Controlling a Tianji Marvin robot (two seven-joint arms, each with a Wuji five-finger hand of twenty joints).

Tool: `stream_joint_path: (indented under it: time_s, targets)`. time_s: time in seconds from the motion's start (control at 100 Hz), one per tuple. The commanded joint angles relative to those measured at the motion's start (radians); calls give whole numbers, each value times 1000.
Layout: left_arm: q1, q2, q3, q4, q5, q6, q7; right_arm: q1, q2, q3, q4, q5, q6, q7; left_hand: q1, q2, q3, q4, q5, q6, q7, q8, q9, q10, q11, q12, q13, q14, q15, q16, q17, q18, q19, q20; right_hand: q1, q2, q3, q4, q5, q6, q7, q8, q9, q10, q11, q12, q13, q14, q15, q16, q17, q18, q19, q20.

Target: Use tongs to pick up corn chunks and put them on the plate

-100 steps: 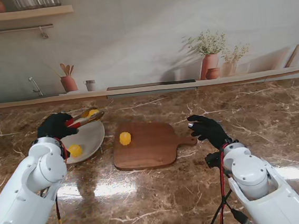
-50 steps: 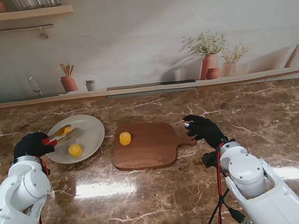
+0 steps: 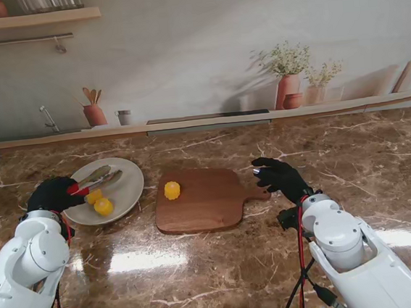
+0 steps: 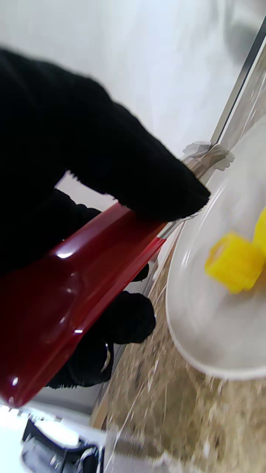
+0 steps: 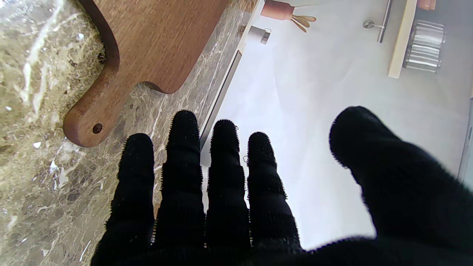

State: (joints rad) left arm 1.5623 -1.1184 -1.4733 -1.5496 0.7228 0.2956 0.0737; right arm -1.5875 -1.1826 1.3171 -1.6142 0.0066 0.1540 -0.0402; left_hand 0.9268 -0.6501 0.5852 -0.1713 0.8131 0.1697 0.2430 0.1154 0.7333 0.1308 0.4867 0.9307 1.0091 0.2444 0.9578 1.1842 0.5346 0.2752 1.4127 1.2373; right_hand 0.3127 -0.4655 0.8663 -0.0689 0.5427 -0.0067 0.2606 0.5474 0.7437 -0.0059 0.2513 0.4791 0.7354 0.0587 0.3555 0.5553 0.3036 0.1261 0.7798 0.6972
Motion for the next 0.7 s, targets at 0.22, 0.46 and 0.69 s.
stream_joint_path:
  time_s: [0.22, 0.46, 0.69]
  targets:
    - [-41, 11, 82, -31, -136, -111, -112, -2, -4, -4, 13, -1, -5, 6, 44, 144, 184, 32, 30, -94, 29, 59, -95, -23, 38, -47, -55, -24, -33, 0, -35, -73, -41, -12, -33, -4, 4, 39, -17, -28, -4, -9, 11, -17, -2, 16, -10, -18, 5, 11, -7, -7, -12, 30]
    - [-104, 6, 177, 15, -205, -155, -122, -4, -4, -4, 16, 2, -12, 6, 44, 134, 193, 33, -4, -102, 14, 60, -90, -32, 48, -58, -51, -23, -35, -2, -33, -72, -42, -13, -32, -6, 4, 39, -15, -29, -3, -9, 12, -18, -1, 16, -10, -18, 4, 11, -7, -7, -12, 30]
    - [-148, 17, 225, 42, -210, -179, -183, -16, -7, 3, 8, 7, -16, -7, 46, 129, 193, 30, -63, -114, -8, 58, -85, -54, 48, -59, -52, -22, -37, -3, -36, -73, -44, -14, -31, -8, 4, 39, -14, -29, -3, -9, 13, -17, -1, 16, -9, -17, 5, 11, -6, -7, -12, 31]
